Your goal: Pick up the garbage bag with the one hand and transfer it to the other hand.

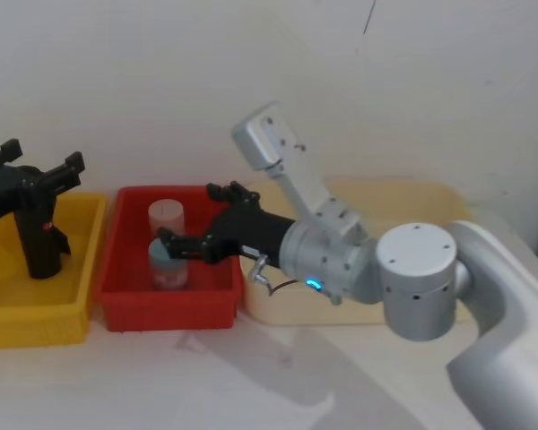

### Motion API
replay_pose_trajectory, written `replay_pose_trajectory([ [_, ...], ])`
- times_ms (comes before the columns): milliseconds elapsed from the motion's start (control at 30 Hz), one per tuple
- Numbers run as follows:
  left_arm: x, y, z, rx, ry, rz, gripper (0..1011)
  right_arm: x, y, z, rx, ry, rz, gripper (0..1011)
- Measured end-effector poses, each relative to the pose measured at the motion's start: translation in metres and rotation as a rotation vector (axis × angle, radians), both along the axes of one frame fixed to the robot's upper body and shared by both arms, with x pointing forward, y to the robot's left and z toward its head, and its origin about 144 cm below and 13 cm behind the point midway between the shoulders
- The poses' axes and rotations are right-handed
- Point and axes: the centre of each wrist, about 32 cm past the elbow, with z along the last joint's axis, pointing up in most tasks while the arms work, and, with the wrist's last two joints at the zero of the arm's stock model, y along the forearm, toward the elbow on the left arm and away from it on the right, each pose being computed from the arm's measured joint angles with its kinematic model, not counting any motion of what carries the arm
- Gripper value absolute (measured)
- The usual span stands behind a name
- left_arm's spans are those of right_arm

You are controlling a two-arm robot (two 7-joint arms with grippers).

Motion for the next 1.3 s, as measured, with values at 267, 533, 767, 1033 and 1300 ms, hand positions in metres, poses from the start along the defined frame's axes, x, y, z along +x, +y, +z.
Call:
replay_pose_trajectory([
  [267,0.000,0.000,0.000,0.000,0.001,0.001,1001,0.004,0.023,-0.003,-0.007,0.016,-0.039,1001],
  [533,0.000,0.000,0.000,0.000,0.001,0.001,1001,0.014,0.044,-0.004,0.003,0.049,-0.073,1002],
  [767,0.000,0.000,0.000,0.000,0.001,0.001,1001,0.022,0.056,-0.006,0.003,0.089,-0.081,1001],
  [1033,0.000,0.000,0.000,0.000,0.001,0.001,1001,0.031,0.068,-0.011,-0.002,0.138,-0.086,1001],
  [1300,0.000,0.000,0.000,0.000,0.001,0.001,1001,0.042,0.076,-0.015,-0.010,0.166,-0.098,1001],
])
